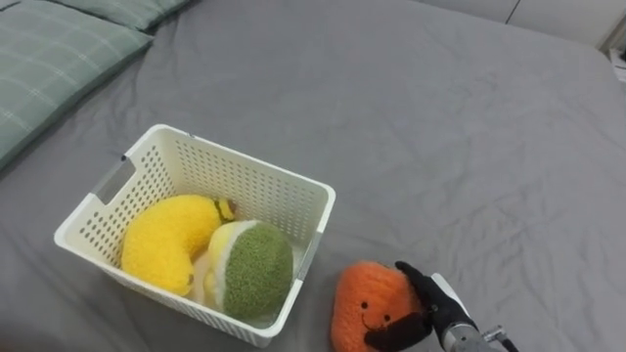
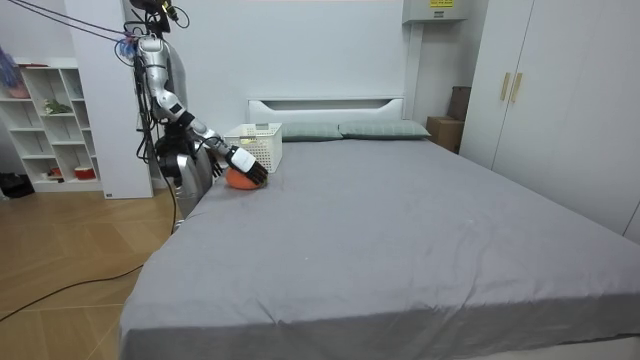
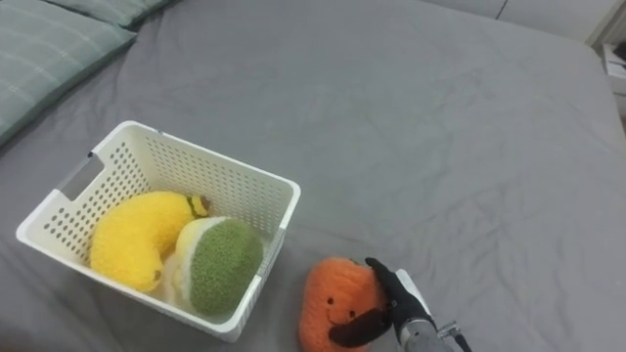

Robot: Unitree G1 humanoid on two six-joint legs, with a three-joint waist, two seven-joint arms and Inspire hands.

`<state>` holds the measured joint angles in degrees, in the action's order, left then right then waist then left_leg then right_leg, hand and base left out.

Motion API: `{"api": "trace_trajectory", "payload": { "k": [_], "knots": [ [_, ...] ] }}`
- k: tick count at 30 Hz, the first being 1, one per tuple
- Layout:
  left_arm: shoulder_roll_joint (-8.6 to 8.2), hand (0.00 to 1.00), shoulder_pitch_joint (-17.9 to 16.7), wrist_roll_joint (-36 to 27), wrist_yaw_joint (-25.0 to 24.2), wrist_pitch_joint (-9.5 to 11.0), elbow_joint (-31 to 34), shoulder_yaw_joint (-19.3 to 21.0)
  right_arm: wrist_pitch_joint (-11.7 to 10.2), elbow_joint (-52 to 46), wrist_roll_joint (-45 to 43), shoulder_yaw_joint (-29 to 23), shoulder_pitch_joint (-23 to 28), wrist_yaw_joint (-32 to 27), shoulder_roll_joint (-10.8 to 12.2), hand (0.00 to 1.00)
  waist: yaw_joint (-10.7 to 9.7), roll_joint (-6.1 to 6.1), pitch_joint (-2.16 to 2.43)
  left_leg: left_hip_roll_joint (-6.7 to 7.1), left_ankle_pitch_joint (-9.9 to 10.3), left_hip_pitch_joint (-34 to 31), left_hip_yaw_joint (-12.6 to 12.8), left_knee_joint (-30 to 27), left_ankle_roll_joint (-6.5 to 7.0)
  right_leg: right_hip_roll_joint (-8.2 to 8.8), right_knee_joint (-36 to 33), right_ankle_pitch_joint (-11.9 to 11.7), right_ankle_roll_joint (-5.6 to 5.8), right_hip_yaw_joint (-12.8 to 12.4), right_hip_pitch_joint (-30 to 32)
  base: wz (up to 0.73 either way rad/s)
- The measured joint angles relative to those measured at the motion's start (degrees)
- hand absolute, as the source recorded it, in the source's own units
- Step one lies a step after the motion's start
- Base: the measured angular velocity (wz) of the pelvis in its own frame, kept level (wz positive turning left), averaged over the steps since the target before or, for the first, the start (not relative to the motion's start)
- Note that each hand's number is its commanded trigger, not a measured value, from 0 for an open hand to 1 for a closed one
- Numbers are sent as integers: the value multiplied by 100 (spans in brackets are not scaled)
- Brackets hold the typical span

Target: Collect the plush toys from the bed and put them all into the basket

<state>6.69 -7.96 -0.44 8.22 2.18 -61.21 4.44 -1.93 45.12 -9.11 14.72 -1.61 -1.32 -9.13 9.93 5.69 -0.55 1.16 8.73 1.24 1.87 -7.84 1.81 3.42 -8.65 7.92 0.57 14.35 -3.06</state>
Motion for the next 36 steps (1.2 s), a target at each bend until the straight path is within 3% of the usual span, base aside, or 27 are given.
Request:
{"api": "trace_trajectory", "payload": {
  "k": [13, 36],
  "knots": [
    [-16, 0, 61, 0, 3, 48, -70, 115, -4, 311, -251, 0, -186, -102, 64, 100, 143, 31, -37, 3, 1, -1, -38, -44, -1, -1, 6, 0, 1, 6, -9, 1],
    [-40, 0, 94, 8, -137, 76, -293, 377, -56, -15, -263, -91, -188, -234, 48, 100, 124, 41, -33, 3, 1, 33, -44, -76, 0, 4, 2, 1, 0, -12, -57, 0]
  ]
}}
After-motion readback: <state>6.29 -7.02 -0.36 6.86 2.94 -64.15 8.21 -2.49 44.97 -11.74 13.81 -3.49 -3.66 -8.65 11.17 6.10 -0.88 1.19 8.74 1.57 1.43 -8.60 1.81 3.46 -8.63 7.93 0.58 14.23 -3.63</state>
